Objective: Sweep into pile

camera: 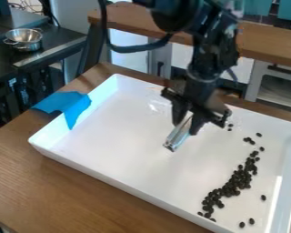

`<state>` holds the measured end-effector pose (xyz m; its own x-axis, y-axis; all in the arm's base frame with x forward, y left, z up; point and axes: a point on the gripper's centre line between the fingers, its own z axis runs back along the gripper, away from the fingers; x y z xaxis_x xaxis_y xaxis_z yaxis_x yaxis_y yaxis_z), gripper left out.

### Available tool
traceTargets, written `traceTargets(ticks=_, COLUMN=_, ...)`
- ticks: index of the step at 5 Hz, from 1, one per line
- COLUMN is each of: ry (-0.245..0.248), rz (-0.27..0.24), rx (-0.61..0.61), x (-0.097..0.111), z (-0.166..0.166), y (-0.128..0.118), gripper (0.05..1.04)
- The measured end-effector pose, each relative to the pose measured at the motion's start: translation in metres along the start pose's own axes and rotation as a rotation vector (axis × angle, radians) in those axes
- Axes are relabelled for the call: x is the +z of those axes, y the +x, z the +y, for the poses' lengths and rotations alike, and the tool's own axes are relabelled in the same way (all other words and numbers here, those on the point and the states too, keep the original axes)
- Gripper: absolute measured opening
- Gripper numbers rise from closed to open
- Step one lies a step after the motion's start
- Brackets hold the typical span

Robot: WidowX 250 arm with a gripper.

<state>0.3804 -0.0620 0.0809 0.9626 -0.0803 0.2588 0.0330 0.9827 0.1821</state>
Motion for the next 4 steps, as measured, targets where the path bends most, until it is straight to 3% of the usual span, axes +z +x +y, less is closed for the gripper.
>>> traceTargets(ticks=1, ry=-0.013, rz=0.053, rx=0.046, x=-0.001, z=0.001, y=-0.009, gripper=0.362)
traceTargets(ticks=2, ry=-0.009, rz=0.155, rx=0.086, x=-0.017, z=-0.002, y=-0.023, gripper=0.362)
traceTargets(ticks=4, ry=-0.021, rz=0.169, rx=0.043, x=-0.023, z=-0.025, y=-0.039, gripper=0.362)
